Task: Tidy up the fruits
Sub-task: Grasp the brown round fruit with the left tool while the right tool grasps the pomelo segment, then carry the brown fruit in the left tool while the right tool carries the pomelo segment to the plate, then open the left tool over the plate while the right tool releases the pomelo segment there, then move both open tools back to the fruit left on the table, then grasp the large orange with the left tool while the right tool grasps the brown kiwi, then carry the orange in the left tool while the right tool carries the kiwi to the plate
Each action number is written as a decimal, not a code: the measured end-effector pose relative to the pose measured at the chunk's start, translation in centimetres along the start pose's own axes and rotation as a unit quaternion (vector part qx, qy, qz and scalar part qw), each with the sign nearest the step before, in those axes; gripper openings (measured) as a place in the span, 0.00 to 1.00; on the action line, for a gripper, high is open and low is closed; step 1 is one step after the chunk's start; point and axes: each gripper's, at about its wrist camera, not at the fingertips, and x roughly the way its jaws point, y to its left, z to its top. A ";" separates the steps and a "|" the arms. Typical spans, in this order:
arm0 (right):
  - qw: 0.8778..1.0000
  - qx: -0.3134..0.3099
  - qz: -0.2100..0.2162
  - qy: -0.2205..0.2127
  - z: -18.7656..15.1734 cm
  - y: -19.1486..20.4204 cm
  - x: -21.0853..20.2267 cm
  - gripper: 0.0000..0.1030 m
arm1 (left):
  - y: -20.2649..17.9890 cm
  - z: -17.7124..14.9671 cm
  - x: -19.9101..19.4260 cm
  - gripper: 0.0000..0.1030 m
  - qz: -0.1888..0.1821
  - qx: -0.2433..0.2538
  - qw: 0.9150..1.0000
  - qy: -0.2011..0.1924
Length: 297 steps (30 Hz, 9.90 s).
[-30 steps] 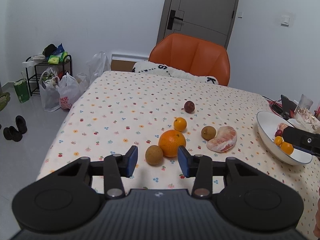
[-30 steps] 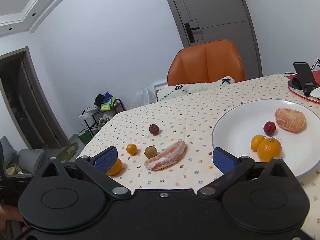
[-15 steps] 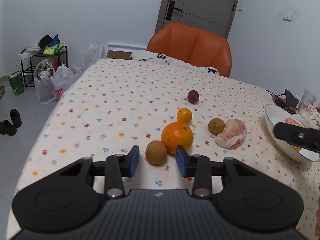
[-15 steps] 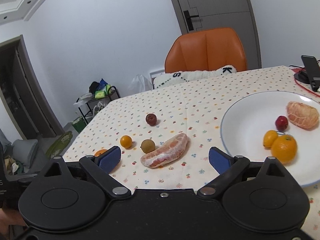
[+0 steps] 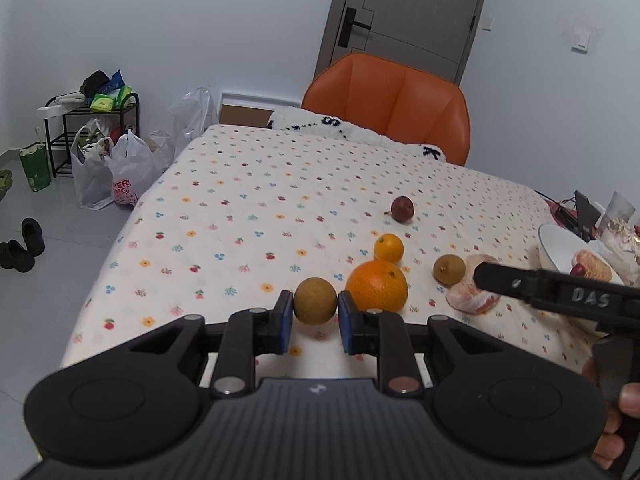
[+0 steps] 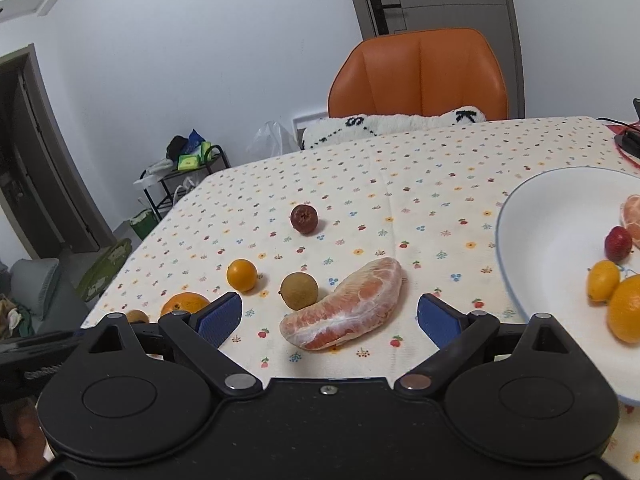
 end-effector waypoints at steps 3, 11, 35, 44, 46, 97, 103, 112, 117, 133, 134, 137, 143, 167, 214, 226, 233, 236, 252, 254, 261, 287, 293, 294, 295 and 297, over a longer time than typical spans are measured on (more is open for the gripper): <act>1.000 -0.005 -0.008 0.005 0.2 0.2 0.6 0.92 | 0.3 0.3 0.1 0.22 0.001 -0.004 1.000 -0.003; 0.999 -0.021 -0.021 0.023 0.4 0.7 2.3 0.85 | 1.0 1.0 -0.2 0.22 0.006 -0.011 1.000 -0.013; 0.999 -0.031 -0.018 0.031 -0.2 0.1 0.5 0.61 | 0.6 0.6 -1.3 0.22 0.001 -0.011 1.000 -0.019; 0.992 -0.111 -0.055 0.030 -1.1 3.2 2.3 0.71 | 2.1 0.8 -1.7 0.22 0.022 -0.021 0.999 -0.020; 0.992 -0.115 -0.044 0.032 -1.1 3.0 2.1 0.71 | 2.1 0.7 -1.6 0.22 0.023 -0.022 0.999 -0.018; 0.994 0.002 -0.069 -0.087 1.0 -10.3 -10.3 0.69 | -13.2 2.1 -0.9 0.22 -0.075 0.085 0.993 -0.032; 0.993 0.010 -0.082 -0.086 0.6 -12.4 -10.8 0.69 | -15.6 1.8 0.0 0.22 -0.088 0.100 0.991 -0.026; 0.991 0.005 -0.098 -0.090 -0.1 -14.6 -11.0 0.70 | -18.9 1.3 1.9 0.22 -0.103 0.121 0.987 -0.012; 0.991 0.002 -0.096 -0.088 -0.6 -15.6 -10.6 0.71 | -20.7 1.1 3.3 0.22 -0.109 0.132 0.985 -0.002; 0.990 0.033 -0.079 -0.109 -1.8 -16.4 -11.4 0.76 | -23.9 0.6 6.1 0.23 -0.121 0.161 0.979 0.018; 0.990 0.036 -0.078 -0.110 -1.9 -16.4 -11.5 0.76 | -23.9 0.6 6.1 0.26 -0.119 0.159 0.980 0.016; 0.990 0.042 -0.078 -0.110 -2.0 -16.6 -11.6 0.79 | -23.8 0.6 6.1 0.30 -0.113 0.156 0.981 0.021; 0.989 0.062 -0.070 -0.116 -2.2 -16.3 -11.6 0.82 | -22.7 0.7 5.2 0.50 -0.091 0.157 0.983 0.025; 0.991 0.067 -0.028 -0.115 -1.4 -10.7 -11.4 1.00 | -14.0 1.8 -0.9 0.85 0.001 0.119 0.993 -0.019; 0.998 -0.028 0.021 -0.044 -0.9 -1.1 -7.2 0.87 | -3.2 0.8 -2.6 0.83 -0.003 0.025 0.999 -0.028; 0.999 -0.047 0.019 -0.018 0.0 0.0 -4.6 0.74 | -3.5 0.6 1.2 0.65 -0.022 0.011 1.000 -0.007; 0.998 -0.051 0.019 -0.010 0.6 0.4 -2.6 0.73 | -3.0 0.7 2.9 0.39 -0.030 -0.002 0.999 0.011; 0.998 -0.051 0.022 -0.003 0.8 0.6 -1.7 0.69 | -2.9 0.9 3.2 0.38 -0.032 -0.008 0.999 0.015; 0.997 -0.066 0.040 0.021 1.4 3.0 2.9 0.67 | 0.5 2.1 1.8 0.38 0.001 -0.029 1.000 0.000; 0.997 -0.067 0.038 0.027 1.3 3.1 3.3 0.63 | 0.7 2.2 1.5 0.38 0.004 -0.029 1.000 -0.001; 0.996 -0.064 0.059 0.033 0.9 2.7 3.3 0.22 | 0.8 2.3 1.2 0.37 0.018 -0.029 0.999 -0.006; 0.998 -0.020 0.011 -0.058 1.9 -4.3 -6.1 0.22 | -7.8 2.8 0.3 0.37 -0.037 0.027 0.999 -0.017; 0.998 -0.004 -0.011 -0.069 1.7 -6.9 -7.6 0.22 | -10.9 2.7 0.9 0.37 -0.059 0.044 0.997 -0.016; 0.997 -0.002 -0.014 -0.071 1.7 -7.4 -7.8 0.22 | -11.4 2.7 1.1 0.37 -0.063 0.047 0.997 -0.015; 0.997 0.001 -0.017 -0.073 1.7 -7.8 -8.0 0.22 | -11.8 2.6 1.2 0.37 -0.065 0.050 0.997 -0.014; 0.997 0.006 -0.023 -0.077 1.6 -8.7 -8.5 0.22 | -12.7 2.4 1.3 0.37 -0.070 0.054 0.996 -0.012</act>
